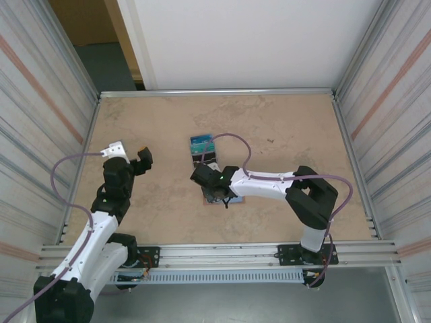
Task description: Take the credit cards out of the card holder
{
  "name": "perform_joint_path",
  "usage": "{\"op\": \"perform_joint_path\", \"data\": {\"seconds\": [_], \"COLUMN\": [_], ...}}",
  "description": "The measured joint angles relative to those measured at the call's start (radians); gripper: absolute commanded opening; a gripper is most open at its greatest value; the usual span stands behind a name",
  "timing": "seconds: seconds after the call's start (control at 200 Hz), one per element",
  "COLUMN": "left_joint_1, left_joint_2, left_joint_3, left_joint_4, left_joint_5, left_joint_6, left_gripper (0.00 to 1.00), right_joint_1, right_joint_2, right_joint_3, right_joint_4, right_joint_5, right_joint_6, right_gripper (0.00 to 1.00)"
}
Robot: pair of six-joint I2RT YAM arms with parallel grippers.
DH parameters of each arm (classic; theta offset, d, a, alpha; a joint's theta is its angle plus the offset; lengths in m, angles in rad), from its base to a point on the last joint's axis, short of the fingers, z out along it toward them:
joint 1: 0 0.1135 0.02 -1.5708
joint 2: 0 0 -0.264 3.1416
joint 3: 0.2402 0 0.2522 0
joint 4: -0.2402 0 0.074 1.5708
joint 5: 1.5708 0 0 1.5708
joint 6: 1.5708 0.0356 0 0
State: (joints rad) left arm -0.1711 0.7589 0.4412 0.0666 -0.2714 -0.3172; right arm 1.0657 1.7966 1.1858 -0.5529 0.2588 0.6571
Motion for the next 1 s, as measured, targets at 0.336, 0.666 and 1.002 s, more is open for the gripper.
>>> {"op": "perform_joint_path", "data": {"seconds": [0.336, 0.666, 1.002], "left_joint_1": [-0.08, -0.216, -0.435], "left_joint_2": [0.003, 0.053, 0.167], "left_joint_3": [0.01, 0.031, 0.037], "left_joint_4": [-0.011, -0.01, 0.007], "left_joint_5": [-0.009, -0.063, -0.134], "left_joint_6": [0.056, 0.117, 0.194], "left_gripper": [0.99, 0.99, 0.99], "right_joint_1": [-0.04, -0.08, -0.143], "right_joint_2": [-0.064, -0.116, -0.202], "right_joint_3": [-0.061, -0.126, -0.211], "right_joint_4": [-0.025, -0.053, -0.053], "right_joint_5": [0.042, 0.084, 0.089], "right_joint_6": [0.063, 0.126, 0.167], "right_gripper": [0.35, 0.39, 0.43]}}
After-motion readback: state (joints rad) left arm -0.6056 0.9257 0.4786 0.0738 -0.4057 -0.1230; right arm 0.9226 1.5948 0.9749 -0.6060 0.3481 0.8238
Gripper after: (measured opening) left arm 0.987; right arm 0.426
